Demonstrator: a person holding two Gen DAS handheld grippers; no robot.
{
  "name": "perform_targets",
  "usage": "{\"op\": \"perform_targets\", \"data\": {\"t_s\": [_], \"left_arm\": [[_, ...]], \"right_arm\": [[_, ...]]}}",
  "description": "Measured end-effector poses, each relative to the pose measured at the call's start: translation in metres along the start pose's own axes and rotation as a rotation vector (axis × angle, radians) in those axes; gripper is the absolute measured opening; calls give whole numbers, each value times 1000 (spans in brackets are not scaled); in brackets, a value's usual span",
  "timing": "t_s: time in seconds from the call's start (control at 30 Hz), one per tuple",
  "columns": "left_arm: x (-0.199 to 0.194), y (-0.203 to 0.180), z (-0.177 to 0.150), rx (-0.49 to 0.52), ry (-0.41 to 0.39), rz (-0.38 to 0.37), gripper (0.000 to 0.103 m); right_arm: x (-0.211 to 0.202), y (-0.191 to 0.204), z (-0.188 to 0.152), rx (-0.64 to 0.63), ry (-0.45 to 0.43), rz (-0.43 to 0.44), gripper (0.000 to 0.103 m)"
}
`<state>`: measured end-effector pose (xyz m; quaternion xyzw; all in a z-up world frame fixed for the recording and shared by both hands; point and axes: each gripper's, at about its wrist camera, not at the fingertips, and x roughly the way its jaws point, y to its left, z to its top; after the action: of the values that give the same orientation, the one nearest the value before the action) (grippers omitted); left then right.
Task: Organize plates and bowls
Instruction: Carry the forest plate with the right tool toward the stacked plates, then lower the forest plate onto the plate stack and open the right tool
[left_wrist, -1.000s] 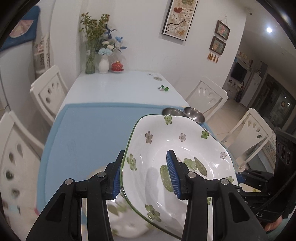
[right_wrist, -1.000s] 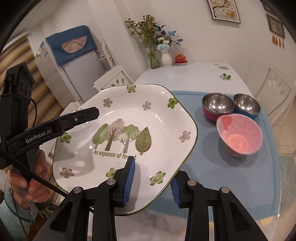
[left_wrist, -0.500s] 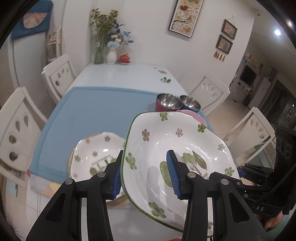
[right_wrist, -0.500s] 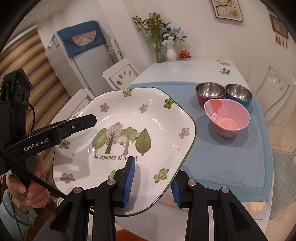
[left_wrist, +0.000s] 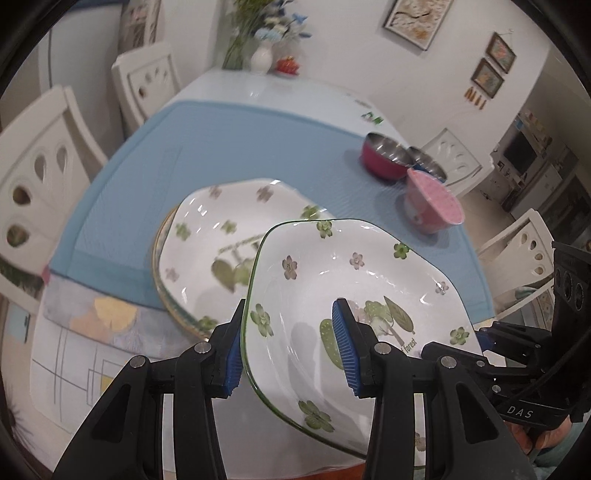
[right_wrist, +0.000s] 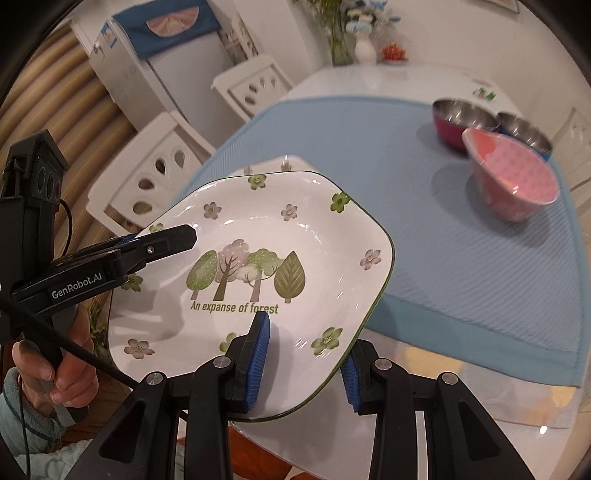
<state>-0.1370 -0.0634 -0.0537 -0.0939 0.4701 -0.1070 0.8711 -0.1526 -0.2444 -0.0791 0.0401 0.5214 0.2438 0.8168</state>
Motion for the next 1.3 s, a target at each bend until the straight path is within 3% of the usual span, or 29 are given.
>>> {"op": "perform_targets", "data": {"t_s": [0.33, 0.73, 0.87, 1.1, 1.3], "left_arm": [[25, 60, 13, -44, 60, -21, 39], [50, 83, 37, -18, 110, -62, 39], [52, 87, 46, 0, 130, -59, 39], [33, 107, 68, -4, 55, -28, 39], [54, 114, 64, -29, 122, -44, 39]], "right_arm": [[48, 29, 27, -3, 76, -19, 35], [72, 29, 53, 82, 140, -75, 35], [72, 24, 62, 122, 130, -94, 35], [59, 22, 73, 132, 70, -123, 35], [68, 12, 75, 197, 88, -129, 35]]}}
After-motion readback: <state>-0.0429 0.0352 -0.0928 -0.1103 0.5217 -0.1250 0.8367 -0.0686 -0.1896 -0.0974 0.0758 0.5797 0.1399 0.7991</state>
